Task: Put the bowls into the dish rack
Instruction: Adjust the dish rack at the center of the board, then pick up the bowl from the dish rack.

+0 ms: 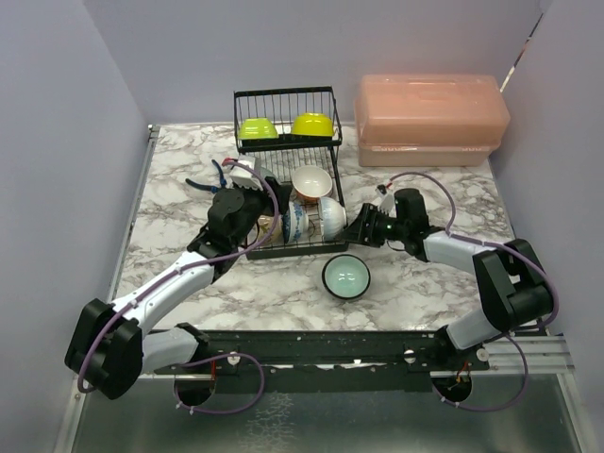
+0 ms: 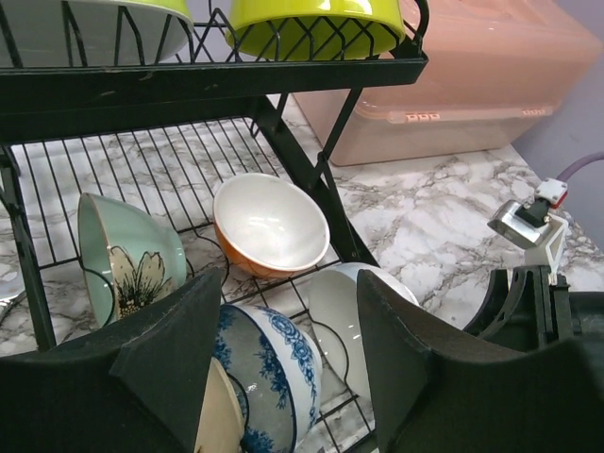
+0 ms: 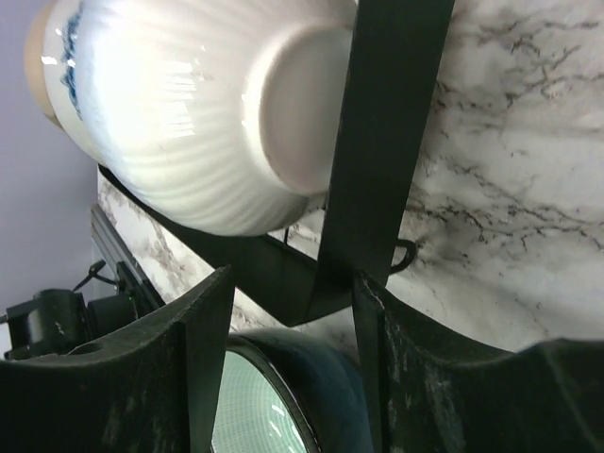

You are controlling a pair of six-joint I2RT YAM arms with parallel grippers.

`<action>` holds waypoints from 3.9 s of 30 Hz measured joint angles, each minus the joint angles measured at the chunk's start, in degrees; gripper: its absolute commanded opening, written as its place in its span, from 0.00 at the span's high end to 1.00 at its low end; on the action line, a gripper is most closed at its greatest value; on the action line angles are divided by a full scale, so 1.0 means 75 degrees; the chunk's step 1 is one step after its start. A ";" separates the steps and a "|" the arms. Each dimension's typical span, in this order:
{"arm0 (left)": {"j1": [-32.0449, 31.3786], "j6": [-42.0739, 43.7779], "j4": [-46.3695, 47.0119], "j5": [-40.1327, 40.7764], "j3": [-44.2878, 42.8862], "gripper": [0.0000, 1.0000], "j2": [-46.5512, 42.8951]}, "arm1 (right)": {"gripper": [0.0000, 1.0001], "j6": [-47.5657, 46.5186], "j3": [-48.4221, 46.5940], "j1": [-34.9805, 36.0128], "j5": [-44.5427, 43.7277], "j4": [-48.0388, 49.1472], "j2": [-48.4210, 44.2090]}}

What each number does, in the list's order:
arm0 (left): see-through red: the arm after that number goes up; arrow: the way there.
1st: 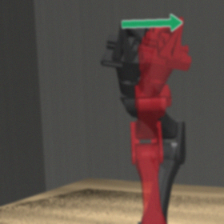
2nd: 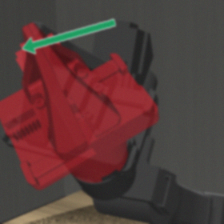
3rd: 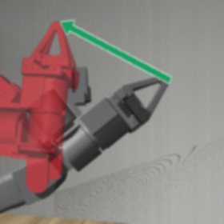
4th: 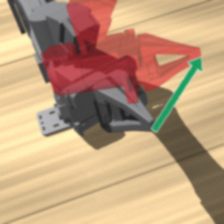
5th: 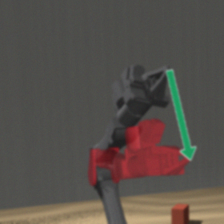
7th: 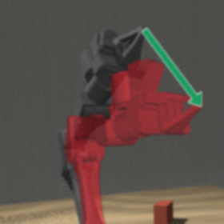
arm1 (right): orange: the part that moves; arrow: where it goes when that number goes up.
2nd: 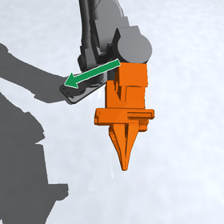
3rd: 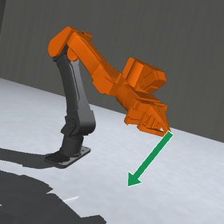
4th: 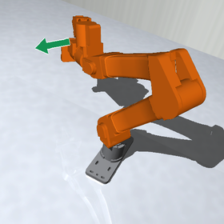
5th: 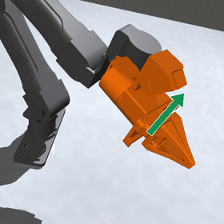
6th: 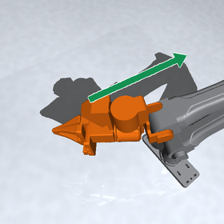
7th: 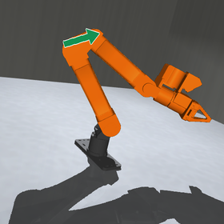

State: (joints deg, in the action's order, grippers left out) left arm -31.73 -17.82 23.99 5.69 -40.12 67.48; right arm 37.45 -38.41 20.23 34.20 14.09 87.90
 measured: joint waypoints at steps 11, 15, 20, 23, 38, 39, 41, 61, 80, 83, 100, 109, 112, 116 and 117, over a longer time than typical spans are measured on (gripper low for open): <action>0.0035 -0.0187 -0.0860 0.0047 0.0125 0.42 -0.0443 | 0.53 0.0172 0.0268 0.0871 0.0219 0.0423 0.0140; 0.0038 -0.0341 -0.1562 0.0047 0.0122 0.43 -0.0487 | 0.53 0.0181 0.0052 0.1072 0.0283 0.0353 0.0326; 0.0038 -0.0449 -0.2460 0.0058 0.0140 0.44 -0.0769 | 0.53 0.0143 -0.0490 0.1600 0.0274 0.0219 0.0761; 0.0038 -0.0481 -0.2850 0.0198 0.0172 0.44 -0.1134 | 0.53 0.0166 -0.0825 0.2037 0.0265 0.0268 0.1029; 0.0131 0.0105 -0.3582 0.0236 -0.0204 0.40 -0.0353 | 0.36 0.0571 -0.0965 0.2833 0.0210 0.0670 0.0554; 0.0134 0.0175 -0.3585 0.0169 -0.0347 0.40 -0.0149 | 0.36 0.0580 -0.0915 0.2795 0.0204 0.0664 0.0405; 0.0146 0.0274 -0.3573 0.0052 -0.0664 0.40 0.0332 | 0.36 0.0606 -0.0801 0.2640 0.0201 0.0664 0.0070; 0.0437 -0.1612 -0.2981 0.1207 -0.2040 0.46 0.2970 | 0.36 0.0259 -0.0525 0.1941 0.0163 -0.0210 -0.0437; 0.0565 -0.2291 -0.2468 0.1839 -0.2358 1.00 0.3955 | 0.34 -0.0070 -0.0682 0.1938 -0.0175 -0.1040 -0.0883; 0.0600 -0.2445 -0.2439 0.1848 -0.2273 1.00 0.3832 | 0.22 -0.0093 -0.0784 0.1938 -0.0283 -0.1119 -0.0909; 0.1134 -0.3558 -0.1731 0.0994 -0.0973 1.00 0.2124 | 0.02 0.0373 -0.1655 0.1751 -0.0836 -0.0769 -0.0962; 0.1137 -0.3963 -0.1641 0.0082 -0.0364 1.00 0.0991 | 0.00 0.0933 -0.1944 0.1349 -0.0443 -0.0079 -0.0568; 0.1137 -0.4132 -0.1623 -0.0221 -0.0230 1.00 0.0644 | 0.00 0.1037 -0.2151 0.1198 -0.0175 0.0015 -0.0350; 0.1166 -0.4386 -0.1559 -0.0787 -0.0169 1.00 0.0300 | 0.00 0.1064 -0.2573 0.1125 0.0128 0.0157 -0.0026; 0.1166 -0.4441 -0.1545 -0.0906 -0.0169 1.00 0.0265 | 0.00 0.1064 -0.2675 0.1125 0.0198 0.0207 0.0064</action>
State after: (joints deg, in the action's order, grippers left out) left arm -22.98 -51.13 12.40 -1.10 -41.39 69.47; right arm 45.43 -58.48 28.67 35.68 15.64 88.38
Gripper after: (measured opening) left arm 0.017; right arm 0.995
